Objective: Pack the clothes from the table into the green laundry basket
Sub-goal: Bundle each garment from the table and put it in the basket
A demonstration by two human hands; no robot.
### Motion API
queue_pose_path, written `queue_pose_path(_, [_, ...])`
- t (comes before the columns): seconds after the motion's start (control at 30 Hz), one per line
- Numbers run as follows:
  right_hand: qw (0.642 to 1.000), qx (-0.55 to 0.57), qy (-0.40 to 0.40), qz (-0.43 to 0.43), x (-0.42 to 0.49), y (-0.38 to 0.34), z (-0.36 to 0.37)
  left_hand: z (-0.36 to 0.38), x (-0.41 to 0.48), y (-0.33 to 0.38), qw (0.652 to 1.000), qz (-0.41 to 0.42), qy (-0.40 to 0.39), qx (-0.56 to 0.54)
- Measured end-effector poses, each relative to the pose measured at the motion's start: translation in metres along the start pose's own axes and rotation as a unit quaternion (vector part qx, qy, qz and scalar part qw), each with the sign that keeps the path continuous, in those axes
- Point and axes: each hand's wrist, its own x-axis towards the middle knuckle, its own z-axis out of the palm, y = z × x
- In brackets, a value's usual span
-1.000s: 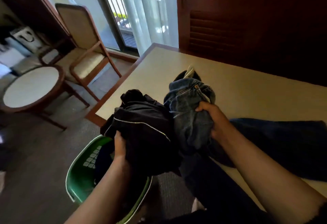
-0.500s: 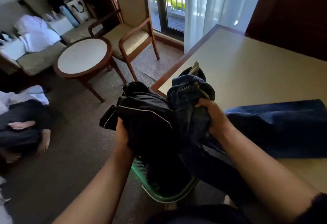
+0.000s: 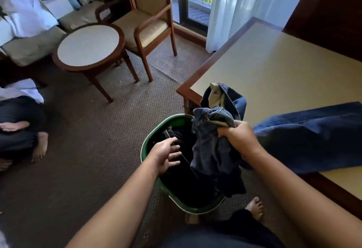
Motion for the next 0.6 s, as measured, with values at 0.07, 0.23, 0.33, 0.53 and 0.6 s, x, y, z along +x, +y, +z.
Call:
queue_pose_path(0.07, [1.0, -0.026, -0.014, -0.005, -0.008, 0.004, 0.011, 0.004, -0.003, -0.003, 0.999, 0.007, -0.047, 0.005])
queue_pose_path(0.23, [0.995, -0.085, -0.05, -0.03, -0.033, 0.018, 0.046, 0.006, -0.004, -0.016, 0.997, 0.031, -0.071, 0.007])
queue_pose_path(0.33, [0.993, -0.092, -0.052, -0.046, -0.043, 0.02, 0.062, -0.006, -0.003, -0.026, 0.998, 0.055, -0.03, 0.0])
queue_pose_path(0.53, [0.97, -0.178, -0.165, -0.029, -0.041, 0.034, 0.074, -0.017, -0.002, -0.041, 0.991, 0.12, 0.053, -0.041])
queue_pose_path(0.6, [0.963, -0.205, -0.173, -0.03, -0.042, 0.041, 0.073, -0.02, 0.001, -0.047, 0.989, 0.133, 0.059, -0.01])
